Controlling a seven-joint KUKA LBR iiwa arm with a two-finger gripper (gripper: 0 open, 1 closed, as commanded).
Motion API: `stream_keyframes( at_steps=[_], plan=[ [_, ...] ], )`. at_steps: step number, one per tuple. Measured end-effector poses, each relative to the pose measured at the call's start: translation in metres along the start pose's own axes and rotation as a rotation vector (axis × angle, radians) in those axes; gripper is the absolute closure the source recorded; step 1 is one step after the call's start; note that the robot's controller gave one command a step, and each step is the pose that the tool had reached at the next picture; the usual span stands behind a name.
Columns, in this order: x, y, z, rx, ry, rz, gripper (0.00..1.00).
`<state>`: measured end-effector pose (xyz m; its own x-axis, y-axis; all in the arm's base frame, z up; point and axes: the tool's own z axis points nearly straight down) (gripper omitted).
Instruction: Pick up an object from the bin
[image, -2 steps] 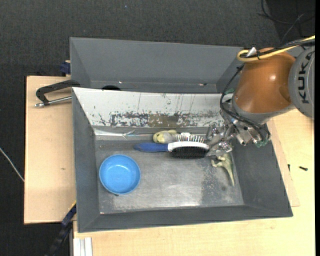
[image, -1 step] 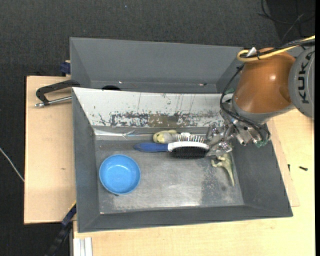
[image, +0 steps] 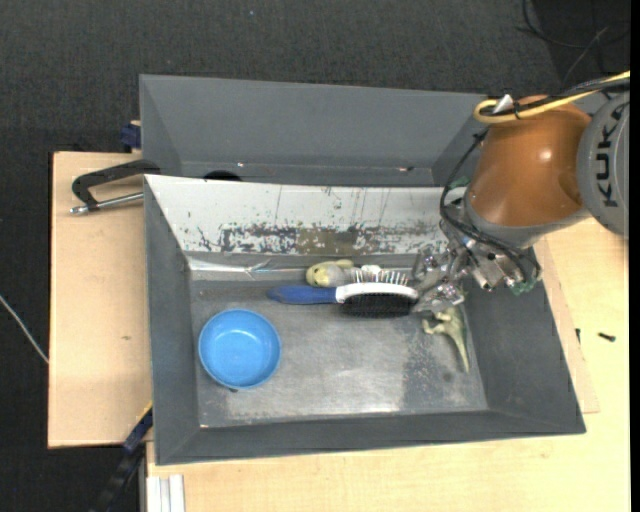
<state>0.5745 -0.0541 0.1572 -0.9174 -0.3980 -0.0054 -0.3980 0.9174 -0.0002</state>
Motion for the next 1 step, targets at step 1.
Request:
stream_keyframes(
  at_steps=[1],
  plan=[
    [0.0000,0.0000,0.0000,0.000,0.000,0.000,1.00]
  ],
)
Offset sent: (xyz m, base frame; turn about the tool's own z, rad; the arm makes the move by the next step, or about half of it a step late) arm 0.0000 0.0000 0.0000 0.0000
